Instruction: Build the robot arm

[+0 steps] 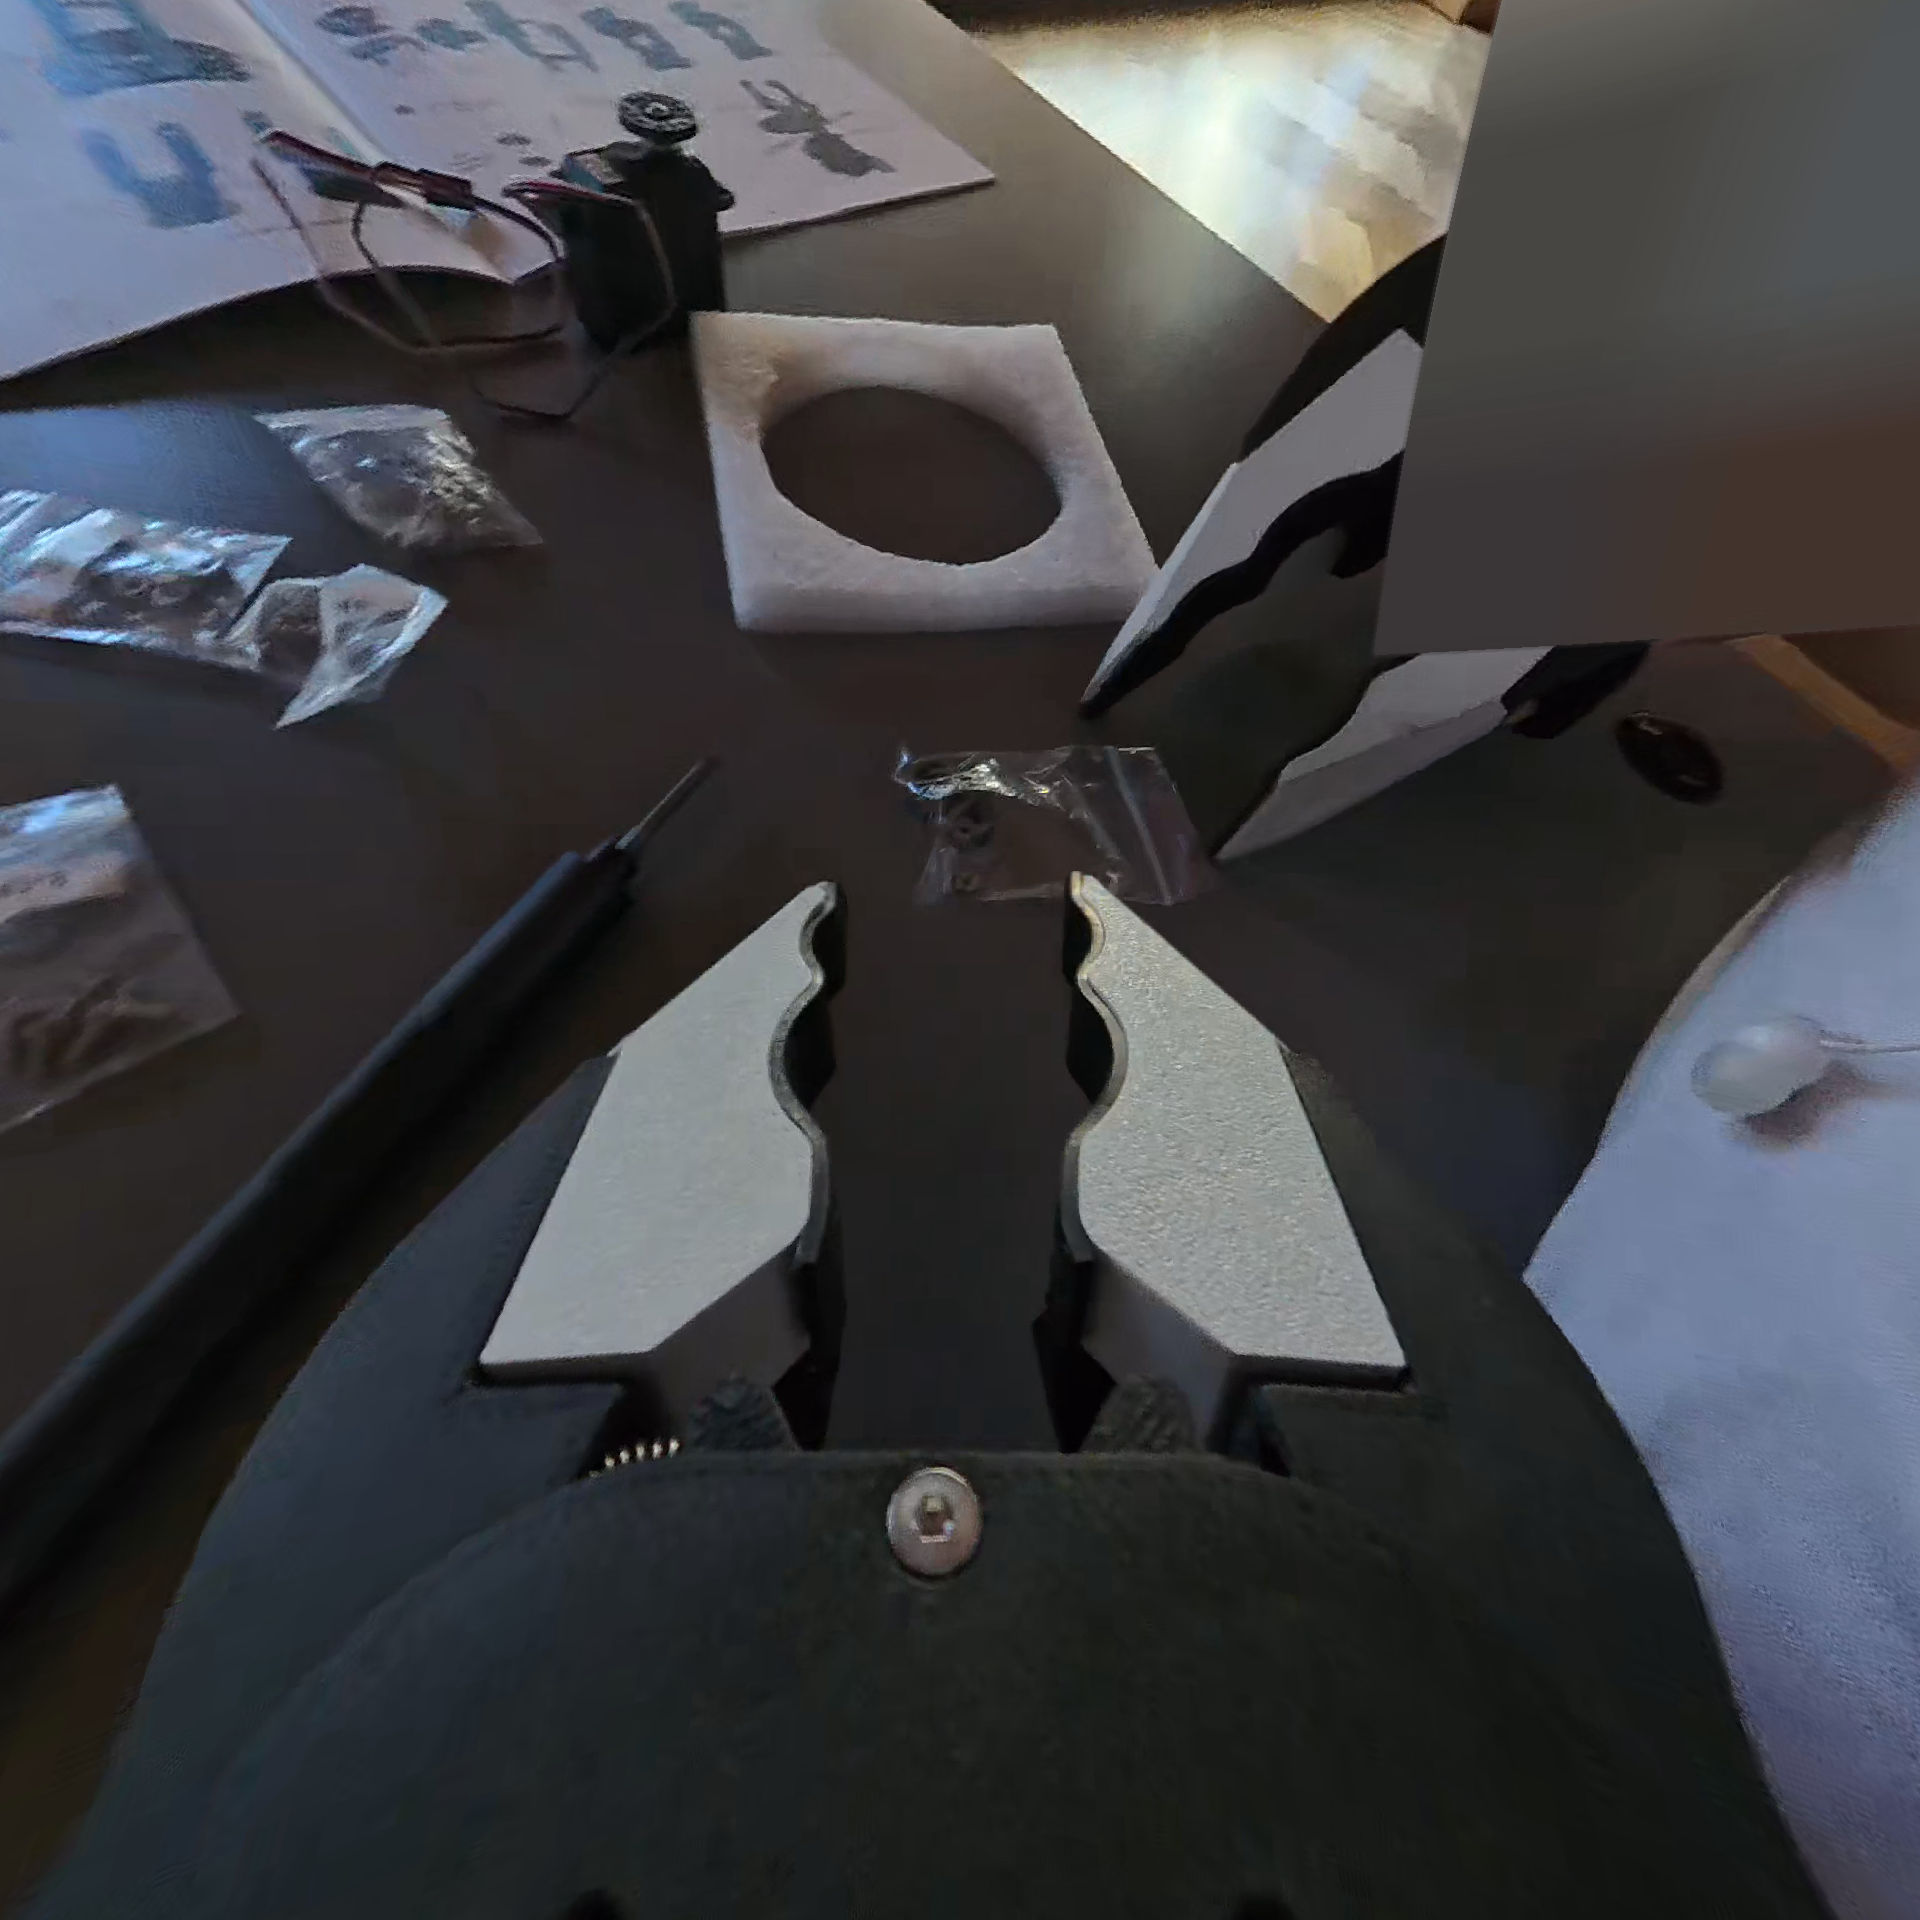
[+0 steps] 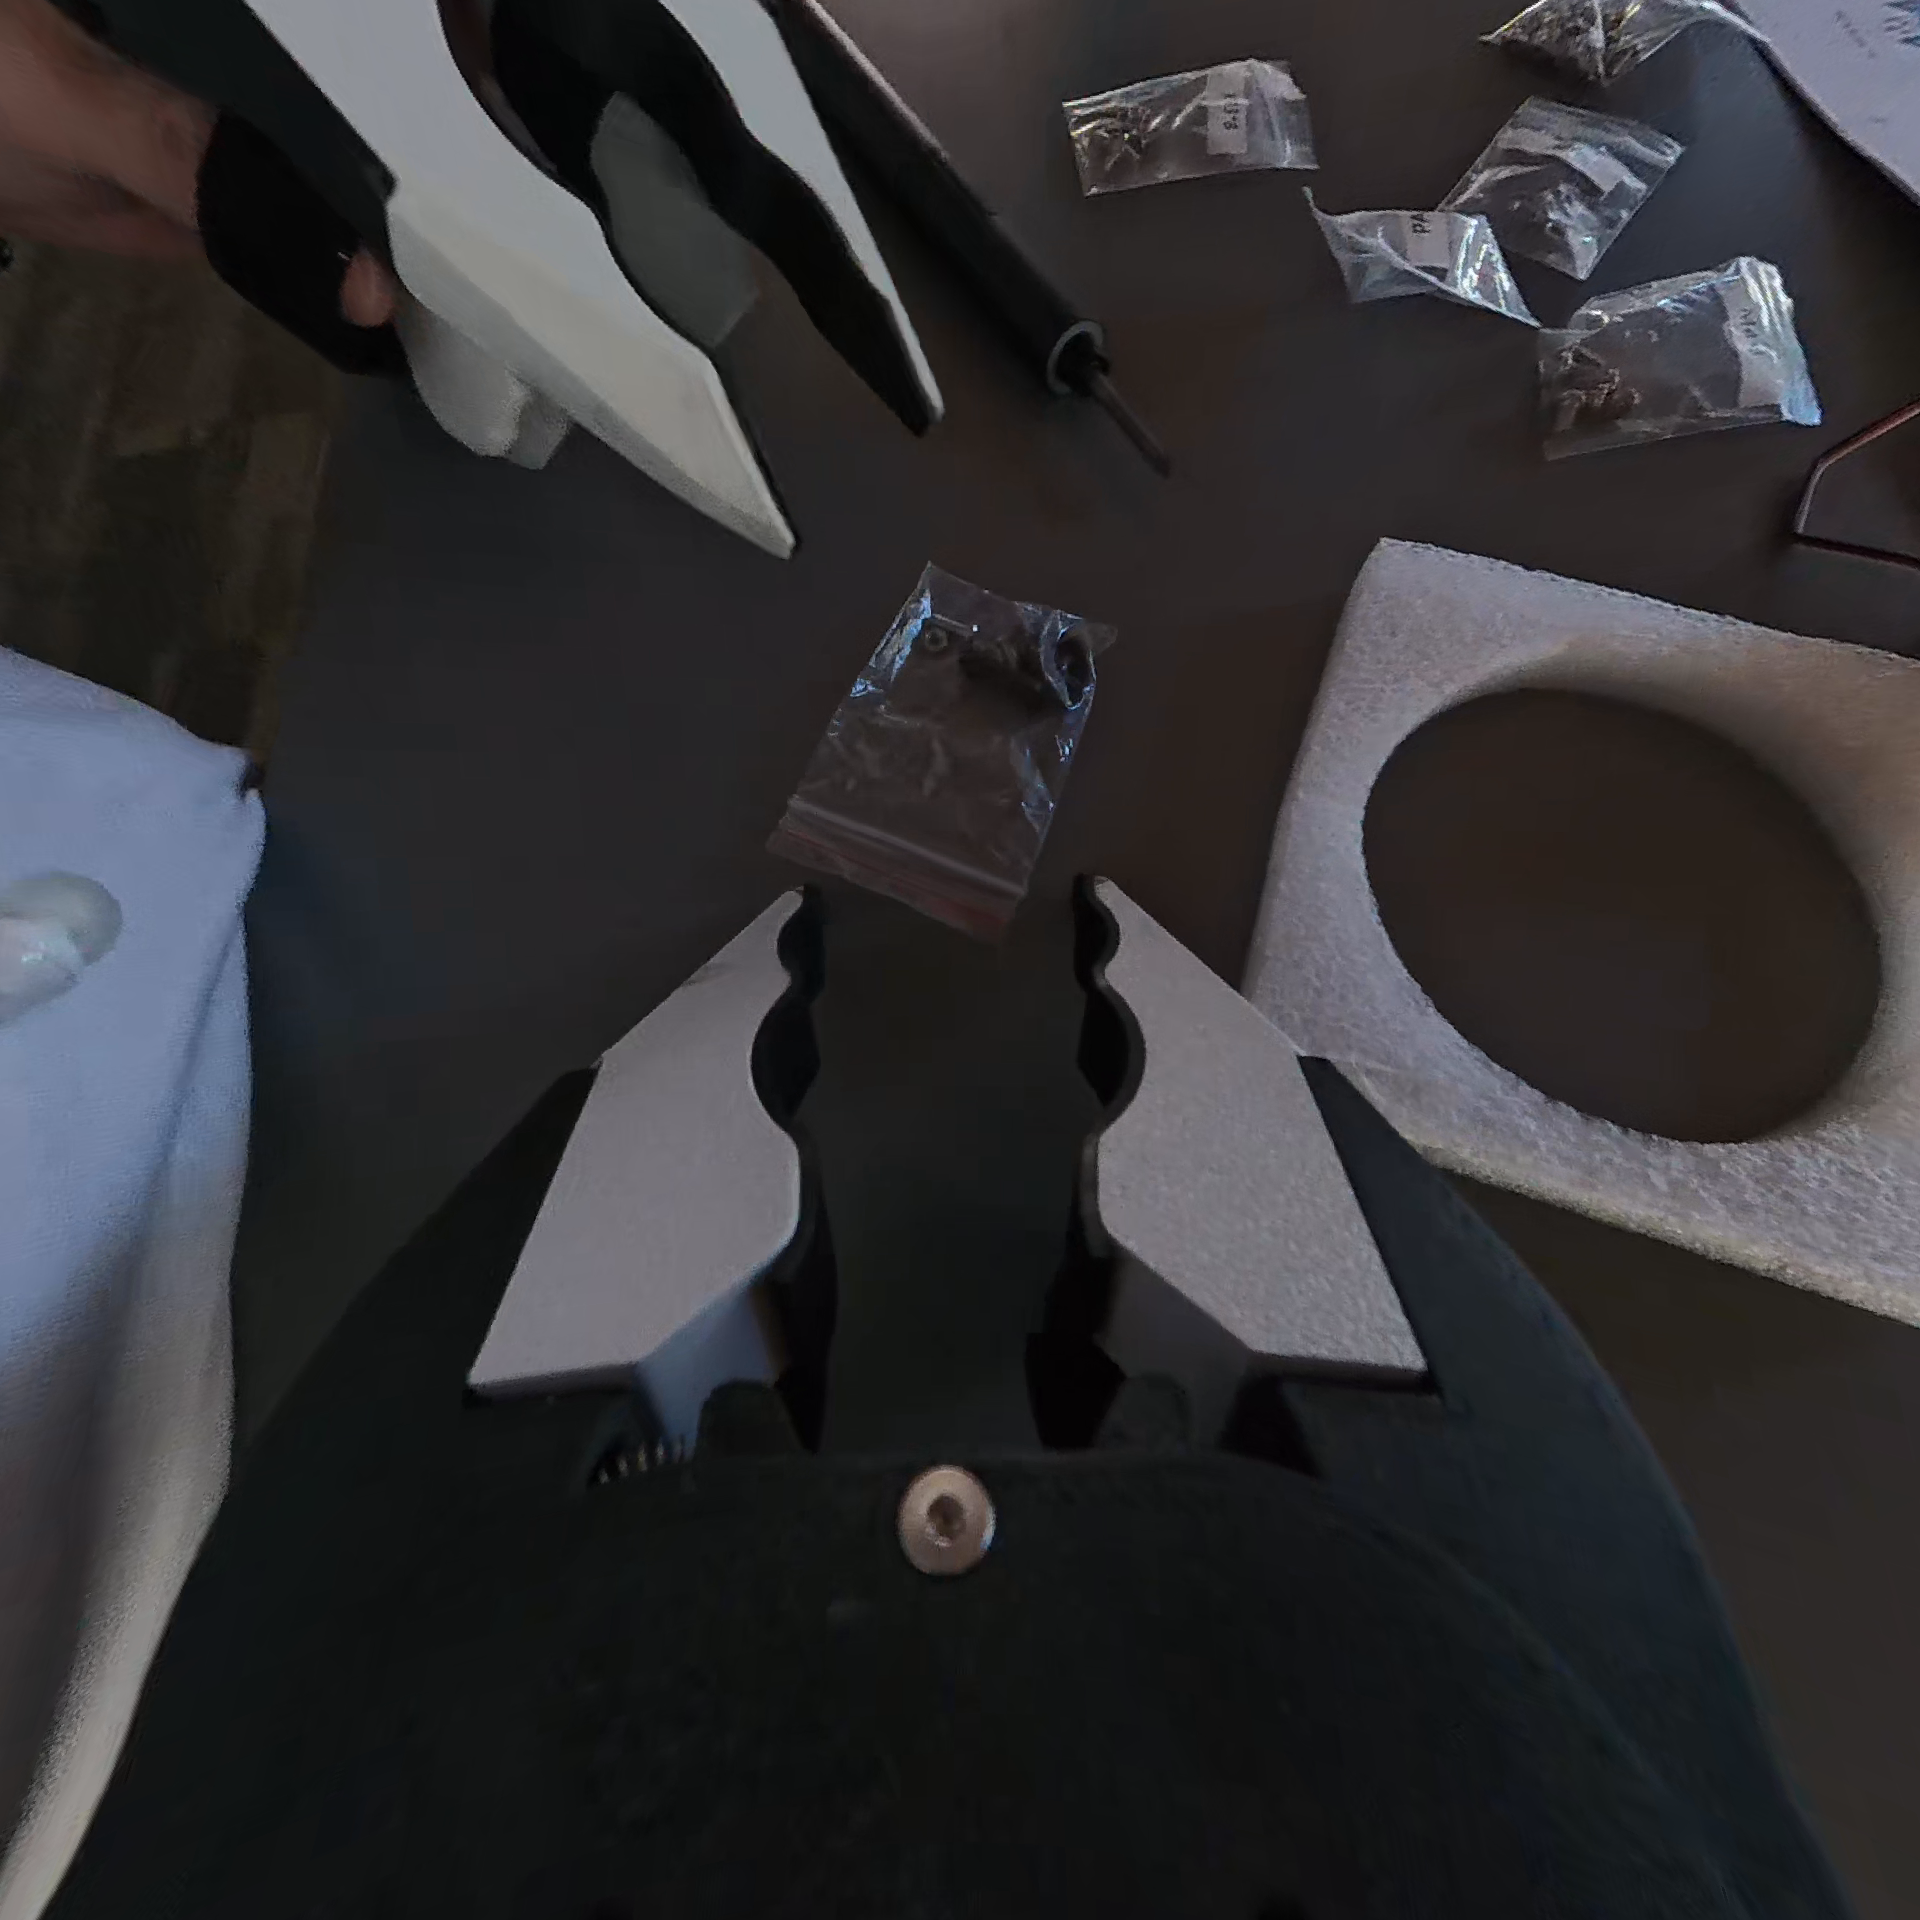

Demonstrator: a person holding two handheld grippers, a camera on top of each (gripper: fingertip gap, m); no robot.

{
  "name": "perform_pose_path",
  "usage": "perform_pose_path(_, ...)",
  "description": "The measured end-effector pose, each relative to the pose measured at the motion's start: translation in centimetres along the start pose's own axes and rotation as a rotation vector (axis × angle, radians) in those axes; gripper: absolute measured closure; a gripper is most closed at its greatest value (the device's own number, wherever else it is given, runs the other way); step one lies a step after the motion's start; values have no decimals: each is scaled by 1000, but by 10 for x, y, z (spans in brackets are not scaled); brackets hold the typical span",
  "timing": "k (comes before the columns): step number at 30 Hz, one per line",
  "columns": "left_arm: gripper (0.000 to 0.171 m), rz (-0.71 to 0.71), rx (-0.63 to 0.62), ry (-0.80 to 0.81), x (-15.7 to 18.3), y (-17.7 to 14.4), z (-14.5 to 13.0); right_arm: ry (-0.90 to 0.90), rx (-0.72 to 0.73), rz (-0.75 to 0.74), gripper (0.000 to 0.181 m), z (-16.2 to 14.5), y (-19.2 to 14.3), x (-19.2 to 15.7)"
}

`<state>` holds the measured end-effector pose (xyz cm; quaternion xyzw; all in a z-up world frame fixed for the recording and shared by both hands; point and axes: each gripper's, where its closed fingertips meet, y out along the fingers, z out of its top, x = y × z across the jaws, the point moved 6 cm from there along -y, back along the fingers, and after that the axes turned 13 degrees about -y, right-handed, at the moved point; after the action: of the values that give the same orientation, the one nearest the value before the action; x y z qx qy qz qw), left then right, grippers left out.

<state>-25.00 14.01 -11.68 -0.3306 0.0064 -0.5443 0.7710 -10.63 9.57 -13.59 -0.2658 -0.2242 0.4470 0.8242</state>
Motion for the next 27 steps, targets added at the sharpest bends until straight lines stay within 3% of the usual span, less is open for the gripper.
perform_pose_path(3,130,13,-56,78,0,14,1,-22,-5,-5,138,-1,-1,1)
perform_pose_path(8,141,-7,-160,136,2,27,-4,-33,-3,3,151,-1,0,1)
perform_pose_path(13,156,-36,-180,150,7,30,-5,-104,-10,-22,180,0,-1,-5)
perform_pose_path(18,163,-61,-192,135,6,31,-5,-193,-15,-49,181,0,-3,-14)
perform_pose_path(27,120,-65,-178,170,4,12,-8,-31,154,32,181,10,-18,-10)
